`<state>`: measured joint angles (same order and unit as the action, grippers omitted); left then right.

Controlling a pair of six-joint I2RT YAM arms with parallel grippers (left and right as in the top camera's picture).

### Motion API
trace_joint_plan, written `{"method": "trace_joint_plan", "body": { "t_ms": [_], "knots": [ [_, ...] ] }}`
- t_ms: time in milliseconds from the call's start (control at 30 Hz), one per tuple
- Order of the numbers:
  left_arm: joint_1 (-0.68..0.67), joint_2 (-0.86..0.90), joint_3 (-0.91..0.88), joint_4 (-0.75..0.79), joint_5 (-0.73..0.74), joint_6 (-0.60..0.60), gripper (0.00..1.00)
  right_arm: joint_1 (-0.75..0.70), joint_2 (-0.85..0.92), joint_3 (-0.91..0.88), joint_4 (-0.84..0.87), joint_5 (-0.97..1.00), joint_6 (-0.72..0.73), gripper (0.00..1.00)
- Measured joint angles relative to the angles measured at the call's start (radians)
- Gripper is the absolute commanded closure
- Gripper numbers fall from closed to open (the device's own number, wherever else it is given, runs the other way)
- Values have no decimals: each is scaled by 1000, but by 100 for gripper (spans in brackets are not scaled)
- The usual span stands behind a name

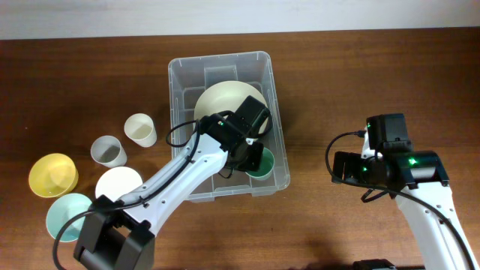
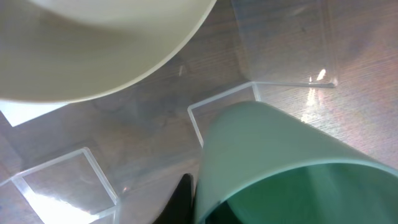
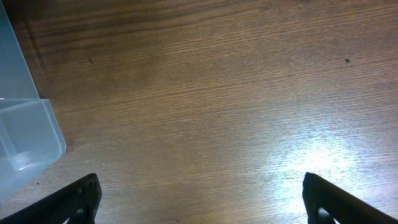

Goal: Pack container
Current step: 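Carry the green cup into the bin's front right corner and release, then grasp the grey cup with the left gripper and drop it into the green cup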

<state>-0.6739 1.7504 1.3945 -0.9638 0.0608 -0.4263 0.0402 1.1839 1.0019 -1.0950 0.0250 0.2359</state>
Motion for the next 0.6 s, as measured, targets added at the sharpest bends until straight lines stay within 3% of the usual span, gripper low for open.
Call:
{"method": "trace_joint_plan", "body": {
  "t_ms": [100,200,433,600],
  "knots": [
    [0,0,0,-1,4,-6,60,0,0,0,0,0,0,1],
    [0,0,0,0,8,-9,52,0,0,0,0,0,0,1],
    [14,0,6,-37,11,-8,46,0,0,0,0,0,0,1],
    [106,-52,79,-129,-29,16,30,0,0,0,0,0,0,1]
  ]
}}
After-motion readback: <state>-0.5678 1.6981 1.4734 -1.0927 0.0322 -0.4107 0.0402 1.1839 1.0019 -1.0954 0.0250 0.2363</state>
